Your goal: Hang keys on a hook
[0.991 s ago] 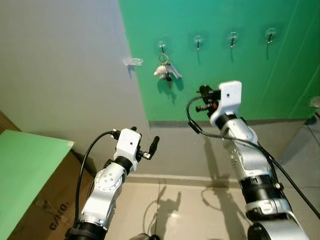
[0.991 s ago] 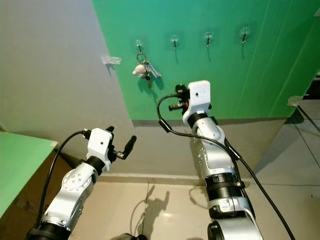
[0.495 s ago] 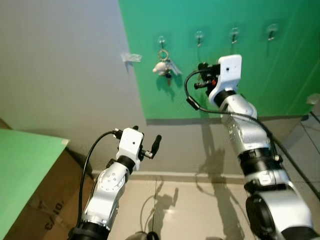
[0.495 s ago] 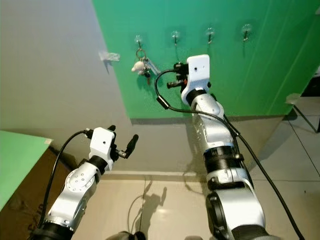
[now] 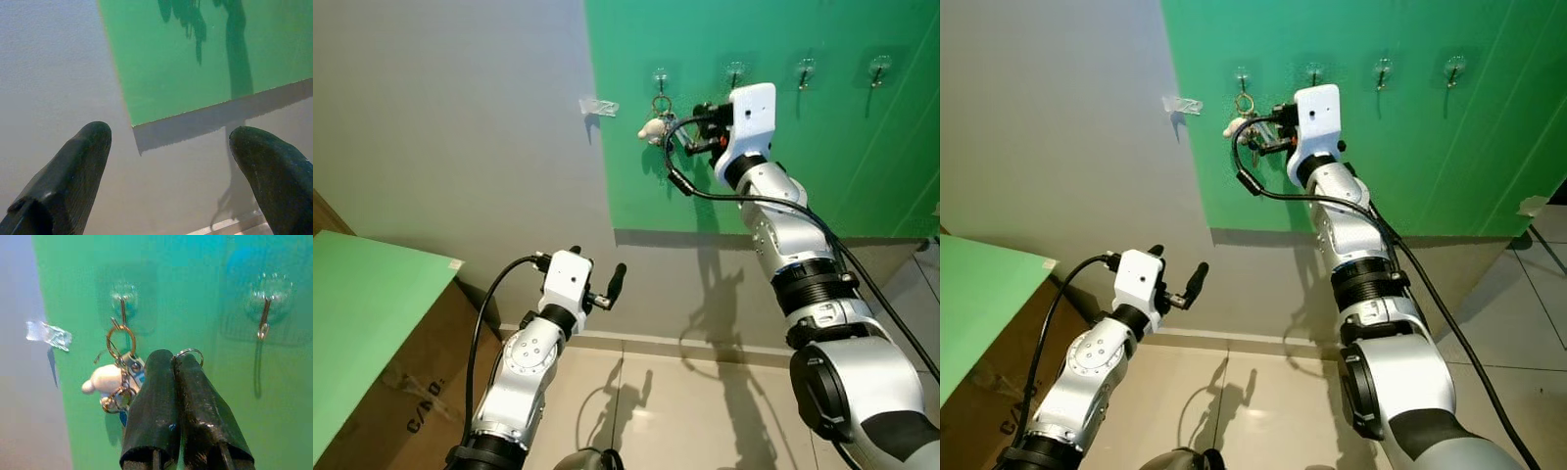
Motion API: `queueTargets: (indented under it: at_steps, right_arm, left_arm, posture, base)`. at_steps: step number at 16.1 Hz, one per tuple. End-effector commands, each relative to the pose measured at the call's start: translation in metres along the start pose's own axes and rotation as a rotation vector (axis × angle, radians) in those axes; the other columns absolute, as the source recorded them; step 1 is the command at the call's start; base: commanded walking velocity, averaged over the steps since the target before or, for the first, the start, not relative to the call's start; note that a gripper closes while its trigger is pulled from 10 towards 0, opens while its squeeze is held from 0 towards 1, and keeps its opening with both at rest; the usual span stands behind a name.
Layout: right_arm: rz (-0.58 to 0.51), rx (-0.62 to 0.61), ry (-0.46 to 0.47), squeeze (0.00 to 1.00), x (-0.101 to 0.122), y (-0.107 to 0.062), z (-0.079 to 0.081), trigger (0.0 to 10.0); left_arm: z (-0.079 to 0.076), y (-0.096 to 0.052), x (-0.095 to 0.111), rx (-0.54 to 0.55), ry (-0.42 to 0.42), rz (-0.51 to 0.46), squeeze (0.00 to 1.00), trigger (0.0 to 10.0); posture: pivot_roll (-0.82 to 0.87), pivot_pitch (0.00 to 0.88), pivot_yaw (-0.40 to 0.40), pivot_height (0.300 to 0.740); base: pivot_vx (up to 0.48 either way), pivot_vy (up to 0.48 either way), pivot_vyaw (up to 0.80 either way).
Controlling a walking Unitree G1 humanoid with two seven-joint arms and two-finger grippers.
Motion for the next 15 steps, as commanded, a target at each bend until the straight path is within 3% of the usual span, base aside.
queueTargets:
  at_steps: [1, 6, 15]
  right_arm:
    - [-0.039, -0.034, -0.024, 0.0, 0.015, 0.005, -0.008, 0.0]
    - [-0.021, -0.143, -0.062, 0.0, 0.012, 0.005, -0.033, 0.0]
    - [-0.02, -0.16, -0.076, 0.0, 0.014, 0.011, -0.035, 0.0]
  left_arm:
    - [0.004, -0.002, 0.003, 0.014, 0.014, -0.012, 0.0, 10.0]
    - [0.001, -0.002, 0.003, 0.008, 0.017, -0.012, 0.0, 10.0]
    - [0.003, -0.003, 0.002, 0.008, 0.032, -0.01, 0.0, 10.0]
  posture:
    - [-0.18, 0.0, 0.085, 0.74]
    - [-0.18, 0.0, 0.086, 0.74]
    - [-0.16, 0.0, 0.082, 0.74]
  base:
    - [0.0, 0.0, 0.0]
    - [0.0, 0.0, 0.0]
    - [0.0, 0.0, 0.0]
Point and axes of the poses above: a point about 5 cm out from each wrist's last joint towards the gripper, its own y axis pointing out of the wrist towards the gripper, its own x axis along the axis of the wrist's last joint, z = x × y, the point moved 5 cm from there along y, pointing out of the wrist towards the gripper, and after that the axes turned 14 degrees about -y, right-handed, at the moved point
